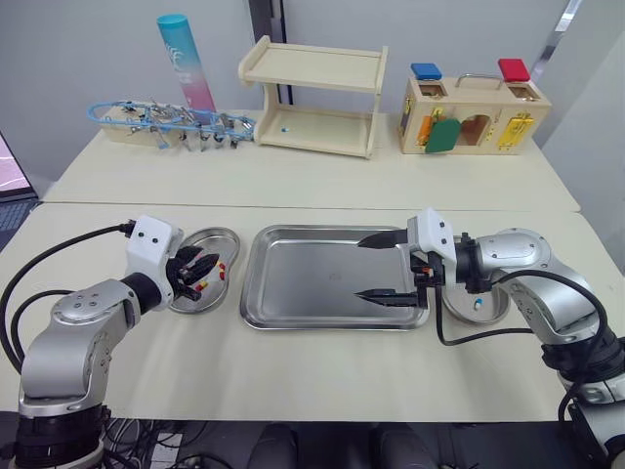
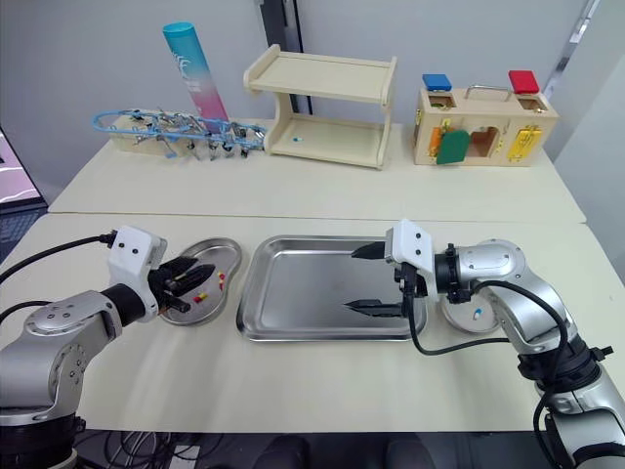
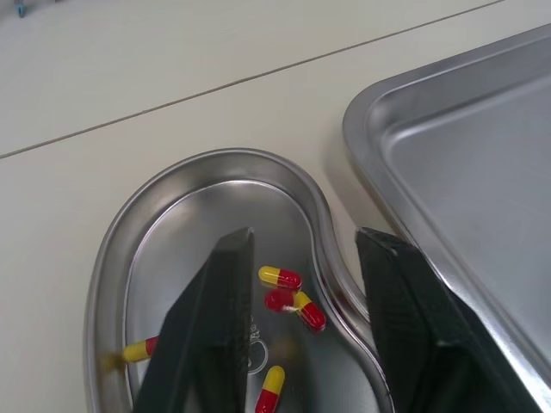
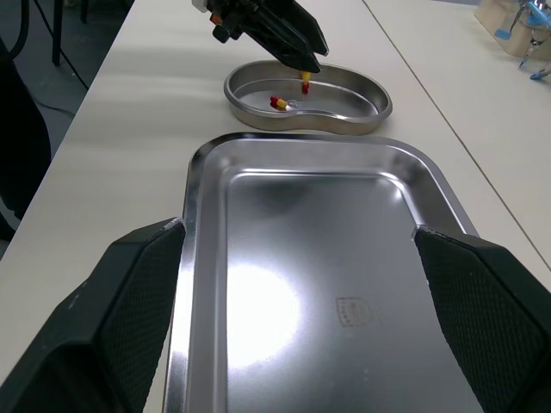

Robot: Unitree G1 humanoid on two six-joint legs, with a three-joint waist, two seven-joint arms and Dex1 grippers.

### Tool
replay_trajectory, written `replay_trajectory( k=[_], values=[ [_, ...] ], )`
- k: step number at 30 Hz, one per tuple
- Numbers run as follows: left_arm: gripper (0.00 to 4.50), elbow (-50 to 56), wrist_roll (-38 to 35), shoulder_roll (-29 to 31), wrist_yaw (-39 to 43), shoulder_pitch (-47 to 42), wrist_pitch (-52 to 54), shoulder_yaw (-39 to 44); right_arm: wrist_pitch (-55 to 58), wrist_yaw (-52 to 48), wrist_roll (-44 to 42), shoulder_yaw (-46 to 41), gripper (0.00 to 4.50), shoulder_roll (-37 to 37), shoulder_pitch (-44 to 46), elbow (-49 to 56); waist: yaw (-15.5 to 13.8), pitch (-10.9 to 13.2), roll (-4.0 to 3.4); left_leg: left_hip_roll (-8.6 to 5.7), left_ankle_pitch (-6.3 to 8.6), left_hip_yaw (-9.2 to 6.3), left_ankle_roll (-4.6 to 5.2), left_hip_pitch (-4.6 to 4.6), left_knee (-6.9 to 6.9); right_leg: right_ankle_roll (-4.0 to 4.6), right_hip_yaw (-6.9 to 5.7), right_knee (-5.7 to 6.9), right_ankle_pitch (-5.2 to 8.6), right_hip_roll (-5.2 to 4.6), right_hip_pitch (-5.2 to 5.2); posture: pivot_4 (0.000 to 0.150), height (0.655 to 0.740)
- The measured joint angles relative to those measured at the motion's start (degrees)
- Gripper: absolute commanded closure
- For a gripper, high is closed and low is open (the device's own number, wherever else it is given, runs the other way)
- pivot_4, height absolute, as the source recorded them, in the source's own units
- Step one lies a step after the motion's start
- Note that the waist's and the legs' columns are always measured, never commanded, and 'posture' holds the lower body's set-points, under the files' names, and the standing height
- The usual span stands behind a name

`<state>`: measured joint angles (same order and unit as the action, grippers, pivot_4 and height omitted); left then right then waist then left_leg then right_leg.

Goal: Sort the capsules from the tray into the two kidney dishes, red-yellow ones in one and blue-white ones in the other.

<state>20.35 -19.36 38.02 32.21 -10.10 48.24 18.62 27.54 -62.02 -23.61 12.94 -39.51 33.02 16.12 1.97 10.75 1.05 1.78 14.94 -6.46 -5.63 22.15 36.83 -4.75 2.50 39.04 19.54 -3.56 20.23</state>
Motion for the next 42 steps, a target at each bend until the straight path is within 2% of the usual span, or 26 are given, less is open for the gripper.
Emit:
replay_trajectory(
  k=[5, 6, 11, 16, 22, 27, 30, 36, 42],
  values=[
    [0.13, 0.0, -0.4, 0.0, -1.5, 0.0, -1.0, 2.2, 0.1, 0.0, 0.1, -0.4, 0.0, -0.3, 0.0, 0.0, -0.1, 0.0, 0.0, 0.0, 0.0, 0.01, 0.0, 0.0, 0.0, 0.0, 0.0, 0.0, 0.0, 0.0, 0.0, 0.15, 0.74],
    [0.03, 0.0, -0.6, 0.1, -1.5, 0.1, -1.3, 2.3, 0.1, 0.0, 0.1, -0.5, 0.0, -0.5, 0.0, 0.0, -0.1, 0.0, 0.0, 0.0, 0.0, 0.01, 0.0, 0.0, 0.0, 0.0, 0.01, 0.0, 0.0, 0.0, -0.01, 0.15, 0.74],
    [0.03, 0.5, -2.6, 1.2, -0.1, 2.9, -1.7, 5.7, 0.0, -0.1, 0.3, -1.1, 0.0, -1.5, -0.9, 0.0, 0.0, 0.0, 0.0, 0.0, 0.0, 0.01, 0.0, 0.0, -0.02, 0.0, 0.01, -0.01, 0.0, 0.0, 0.02, 0.15, 0.74],
    [0.03, 0.0, -5.7, 8.0, 6.0, 9.5, -2.5, 14.7, -2.0, -1.9, 0.4, -6.6, 0.0, -7.9, -5.0, -0.1, -0.1, 0.0, -0.02, 0.0, 0.01, 0.08, 0.01, 0.0, -0.11, 0.01, 0.04, -0.06, 0.01, -0.01, 0.03, 0.15, 0.74],
    [0.03, -13.8, -2.7, 17.3, 16.0, 20.8, -9.8, 22.3, -2.6, -4.5, 0.5, -14.9, 0.0, -16.9, -11.5, -4.3, 0.0, 0.0, -0.04, 0.0, 0.01, 0.14, 0.01, -0.11, -0.21, 0.06, 0.09, -0.04, 0.03, -0.01, 0.04, 0.15, 0.74],
    [0.03, -25.2, -1.9, 22.6, 23.2, 23.8, -12.7, 24.5, -11.0, -8.1, 5.5, -19.9, 0.0, -24.3, -19.6, -12.1, -0.3, 0.0, -0.04, 0.0, 0.01, 0.17, 0.02, -0.11, -0.32, 0.09, 0.05, -0.08, 0.06, -0.03, 0.05, 0.15, 0.74],
    [0.03, -29.4, -1.9, 23.5, 24.7, 22.9, -14.1, 24.6, -15.0, -9.9, 7.2, -22.3, 0.0, -27.1, -22.9, -17.7, -0.1, 0.1, -0.09, 0.01, 0.01, 0.22, 0.01, -0.16, -0.37, 0.1, 0.08, -0.04, 0.07, -0.03, 0.04, 0.15, 0.74],
    [0.03, -31.6, -2.0, 23.5, 26.7, 22.7, -15.2, 23.1, -21.7, -11.8, 10.2, -23.5, 0.0, -29.4, -23.1, -29.1, 0.8, 0.1, -0.13, 0.05, 0.01, 0.29, 0.01, -0.23, -0.47, 0.12, 0.14, -0.04, 0.07, -0.02, 0.04, 0.15, 0.74],
    [0.03, -33.1, -2.0, 23.5, 27.5, 20.8, -14.9, 21.3, -25.9, -13.0, 11.9, -22.8, 0.0, -29.4, -21.1, -33.2, 1.6, 0.1, -0.19, 0.06, 0.0, 0.32, 0.01, -0.27, -0.52, 0.12, 0.19, -0.02, 0.08, -0.02, 0.05, 0.15, 0.74]
  ],
)
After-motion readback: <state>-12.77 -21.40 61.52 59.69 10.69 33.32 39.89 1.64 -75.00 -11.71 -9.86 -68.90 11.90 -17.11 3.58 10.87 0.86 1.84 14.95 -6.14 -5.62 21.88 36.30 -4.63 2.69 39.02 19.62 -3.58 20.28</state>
